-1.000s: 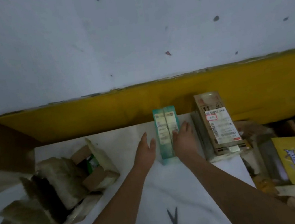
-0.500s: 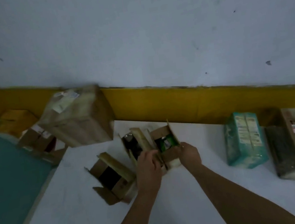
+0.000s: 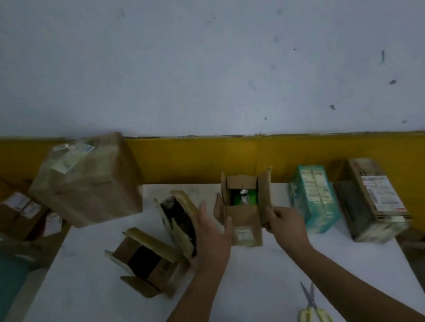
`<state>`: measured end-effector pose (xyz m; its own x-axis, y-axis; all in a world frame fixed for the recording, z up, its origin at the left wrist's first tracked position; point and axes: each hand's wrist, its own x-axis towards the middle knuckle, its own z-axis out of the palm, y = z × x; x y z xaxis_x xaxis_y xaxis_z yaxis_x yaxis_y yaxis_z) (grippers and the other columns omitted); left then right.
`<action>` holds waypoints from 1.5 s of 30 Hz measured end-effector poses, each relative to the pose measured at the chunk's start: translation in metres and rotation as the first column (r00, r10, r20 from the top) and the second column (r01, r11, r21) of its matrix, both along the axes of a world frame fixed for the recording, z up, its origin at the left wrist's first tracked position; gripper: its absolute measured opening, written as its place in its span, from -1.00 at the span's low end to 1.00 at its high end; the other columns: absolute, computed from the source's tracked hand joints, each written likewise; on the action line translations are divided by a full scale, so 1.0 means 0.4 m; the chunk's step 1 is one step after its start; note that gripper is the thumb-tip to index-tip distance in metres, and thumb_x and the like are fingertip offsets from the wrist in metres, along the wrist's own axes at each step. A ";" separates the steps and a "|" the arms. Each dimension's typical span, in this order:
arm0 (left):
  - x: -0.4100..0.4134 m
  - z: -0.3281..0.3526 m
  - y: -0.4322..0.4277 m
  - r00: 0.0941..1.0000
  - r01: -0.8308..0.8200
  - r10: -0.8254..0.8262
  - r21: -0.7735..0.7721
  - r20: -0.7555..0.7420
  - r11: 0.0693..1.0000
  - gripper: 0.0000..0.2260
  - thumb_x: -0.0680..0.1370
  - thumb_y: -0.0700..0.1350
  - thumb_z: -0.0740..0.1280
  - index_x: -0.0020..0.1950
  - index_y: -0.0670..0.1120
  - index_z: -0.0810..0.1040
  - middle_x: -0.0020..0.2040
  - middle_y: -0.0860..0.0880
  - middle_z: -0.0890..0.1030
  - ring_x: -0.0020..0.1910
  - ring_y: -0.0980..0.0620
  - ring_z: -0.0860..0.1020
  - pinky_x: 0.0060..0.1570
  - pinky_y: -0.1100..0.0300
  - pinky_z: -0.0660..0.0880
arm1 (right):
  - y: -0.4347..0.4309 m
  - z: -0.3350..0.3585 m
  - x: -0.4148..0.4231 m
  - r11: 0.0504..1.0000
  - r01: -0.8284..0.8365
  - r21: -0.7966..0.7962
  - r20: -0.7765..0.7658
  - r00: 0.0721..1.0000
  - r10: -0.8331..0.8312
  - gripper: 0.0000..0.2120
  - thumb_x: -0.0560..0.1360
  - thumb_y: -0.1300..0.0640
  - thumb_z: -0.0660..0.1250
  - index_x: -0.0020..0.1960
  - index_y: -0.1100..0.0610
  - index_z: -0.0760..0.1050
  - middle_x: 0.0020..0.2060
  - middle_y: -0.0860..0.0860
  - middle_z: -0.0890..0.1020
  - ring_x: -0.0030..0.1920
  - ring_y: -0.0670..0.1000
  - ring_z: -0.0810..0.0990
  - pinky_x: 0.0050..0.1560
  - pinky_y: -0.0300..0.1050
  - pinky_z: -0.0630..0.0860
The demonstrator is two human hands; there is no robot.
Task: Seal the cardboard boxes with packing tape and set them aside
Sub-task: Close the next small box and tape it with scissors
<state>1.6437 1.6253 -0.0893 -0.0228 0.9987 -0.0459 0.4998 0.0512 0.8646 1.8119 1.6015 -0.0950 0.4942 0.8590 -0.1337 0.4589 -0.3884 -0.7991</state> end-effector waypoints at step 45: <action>-0.482 -0.515 -0.480 0.821 -0.543 0.440 -0.734 -0.364 0.407 0.06 0.34 0.45 0.32 0.57 -0.19 0.06 0.53 -0.21 0.16 0.49 -0.20 0.19 0.43 -0.08 0.24 | -0.224 -0.244 -0.430 0.294 -0.950 -0.104 0.226 0.266 0.937 -0.74 0.61 0.18 0.16 0.25 0.09 0.49 0.13 -0.07 0.49 0.08 -0.08 0.51 -0.03 -0.18 0.52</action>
